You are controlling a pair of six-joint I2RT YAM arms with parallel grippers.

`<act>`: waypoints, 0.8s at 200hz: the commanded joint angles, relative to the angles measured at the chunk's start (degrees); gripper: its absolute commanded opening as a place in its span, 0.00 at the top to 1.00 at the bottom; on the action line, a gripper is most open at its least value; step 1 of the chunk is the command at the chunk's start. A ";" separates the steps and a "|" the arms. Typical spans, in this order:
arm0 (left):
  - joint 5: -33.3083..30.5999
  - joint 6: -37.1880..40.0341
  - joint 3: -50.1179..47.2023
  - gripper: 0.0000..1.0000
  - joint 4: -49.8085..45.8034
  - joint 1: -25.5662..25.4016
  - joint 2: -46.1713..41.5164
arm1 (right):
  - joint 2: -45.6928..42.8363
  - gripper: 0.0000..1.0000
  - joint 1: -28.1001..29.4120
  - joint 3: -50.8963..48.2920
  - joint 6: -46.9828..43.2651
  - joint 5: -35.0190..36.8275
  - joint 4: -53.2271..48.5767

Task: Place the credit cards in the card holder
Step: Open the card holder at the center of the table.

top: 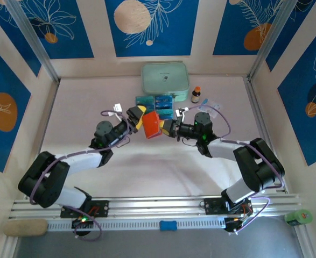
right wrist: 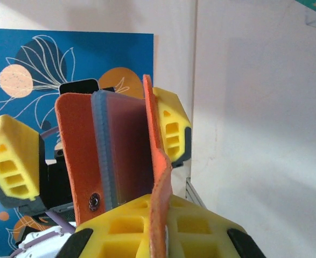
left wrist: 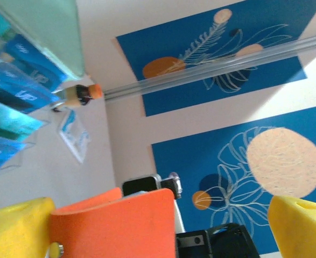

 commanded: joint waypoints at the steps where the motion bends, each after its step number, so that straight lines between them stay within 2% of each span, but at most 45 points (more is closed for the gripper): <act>1: 2.25 6.99 -1.32 0.00 -9.75 1.56 -4.13 | -1.46 1.00 -0.20 -2.59 -2.28 0.88 1.47; 15: 2.29 11.96 -0.06 0.00 -18.22 1.74 -7.31 | -1.38 1.00 -0.03 -4.22 -2.87 1.75 1.50; 38: 1.38 22.16 5.89 0.00 -38.22 1.57 -11.08 | -0.94 1.00 0.65 -6.44 -4.02 3.39 1.51; 64: -0.15 32.62 15.07 0.00 -57.64 0.57 -9.40 | 0.87 1.00 1.71 -8.04 -5.07 5.04 2.27; 91: -3.21 39.96 22.33 0.00 -67.60 -2.53 -5.28 | 3.94 1.00 2.56 -8.97 -4.30 5.65 5.57; 160: -15.81 53.37 36.38 0.00 -83.08 -11.61 7.56 | 10.50 1.00 4.54 -9.99 -2.75 7.61 11.65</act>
